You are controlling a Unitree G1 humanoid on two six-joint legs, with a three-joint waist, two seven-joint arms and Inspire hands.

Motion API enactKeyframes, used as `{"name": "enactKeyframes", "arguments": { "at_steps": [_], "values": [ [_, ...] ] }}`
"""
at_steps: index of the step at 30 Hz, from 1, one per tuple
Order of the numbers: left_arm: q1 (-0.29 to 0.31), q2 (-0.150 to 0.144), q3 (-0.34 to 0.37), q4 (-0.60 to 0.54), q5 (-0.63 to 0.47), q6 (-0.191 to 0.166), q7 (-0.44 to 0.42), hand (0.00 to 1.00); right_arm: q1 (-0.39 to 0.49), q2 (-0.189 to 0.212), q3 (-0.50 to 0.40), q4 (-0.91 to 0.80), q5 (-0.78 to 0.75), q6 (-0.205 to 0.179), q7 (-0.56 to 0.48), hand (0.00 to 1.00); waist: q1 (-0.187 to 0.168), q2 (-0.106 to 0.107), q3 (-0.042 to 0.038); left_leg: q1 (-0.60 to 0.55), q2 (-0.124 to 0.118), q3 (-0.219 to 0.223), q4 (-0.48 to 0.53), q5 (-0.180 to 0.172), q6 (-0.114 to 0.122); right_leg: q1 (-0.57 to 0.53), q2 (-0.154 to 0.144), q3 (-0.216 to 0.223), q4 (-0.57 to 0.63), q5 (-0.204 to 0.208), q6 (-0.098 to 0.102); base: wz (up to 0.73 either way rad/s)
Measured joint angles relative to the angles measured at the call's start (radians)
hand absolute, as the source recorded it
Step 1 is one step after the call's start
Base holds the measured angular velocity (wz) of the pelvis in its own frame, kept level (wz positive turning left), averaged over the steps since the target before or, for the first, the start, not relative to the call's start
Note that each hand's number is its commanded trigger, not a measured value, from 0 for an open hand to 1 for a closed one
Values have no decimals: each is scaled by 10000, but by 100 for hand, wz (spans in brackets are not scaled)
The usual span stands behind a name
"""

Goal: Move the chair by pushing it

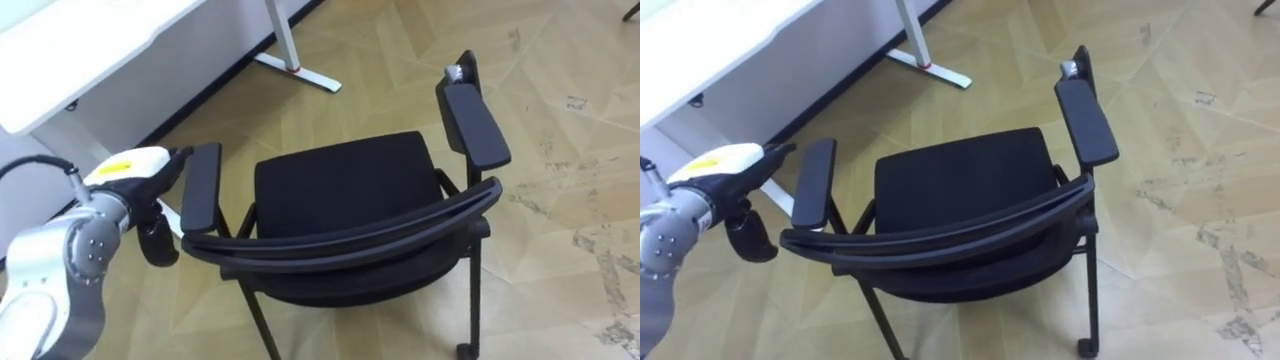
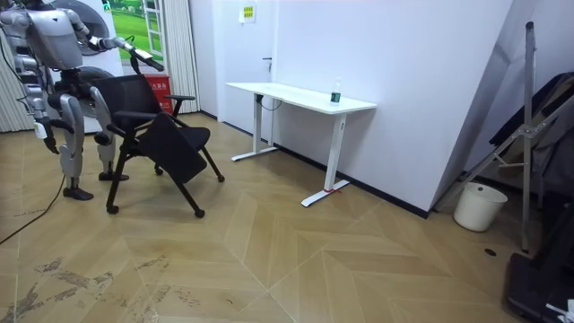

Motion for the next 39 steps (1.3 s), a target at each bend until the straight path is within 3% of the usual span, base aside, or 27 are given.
{"name": "enactKeyframes", "arguments": {
  "at_steps": [4,5,8,11,19,26,32,39],
  "values": [
    [-409,298,-5,-445,13,-8,-602,0,2,-10,23,47,191,-107,-50,0,228,-17,141,-28,-2,13,39,-1,2,-23,-1,50,3,-7,7,0],
    [-638,527,-5,-607,12,-15,-767,0,-2,-23,29,102,197,-148,-51,0,283,79,125,-76,-5,7,89,-12,20,-38,1,67,-1,-11,13,0],
    [-1424,1160,12,-818,-2,-54,-941,0,38,-41,83,266,370,-210,-75,0,570,109,105,-202,-16,-4,177,-35,52,-141,-8,104,18,-12,21,1],
    [-1980,1540,38,-890,-1,-72,-980,0,44,-63,101,451,378,-355,-74,0,778,156,72,-198,-43,-2,171,-36,55,-131,-30,136,16,-11,24,0],
    [-2121,1591,121,-902,-39,-189,-1186,0,43,-203,153,455,328,-450,-61,0,790,223,23,-175,-43,-7,168,-37,53,-88,-28,145,27,-10,23,0],
    [-2116,1589,95,-1278,-88,-226,-1495,0,-4,-210,233,449,337,-518,-78,0,774,110,97,-182,-42,-13,189,-45,65,-90,-32,128,46,-9,22,0],
    [-2116,1589,-131,-1343,-290,-241,-1754,0,-12,-197,510,451,377,-536,-110,0,733,78,70,-172,-40,-16,277,-54,80,-56,-31,137,61,-10,23,0],
    [-2091,1586,-584,-1342,-461,-287,-2161,0,-176,-221,595,588,144,-524,-2,0,405,33,69,-156,-51,-127,294,-54,80,16,-20,75,87,-7,23,3]
  ]
}}
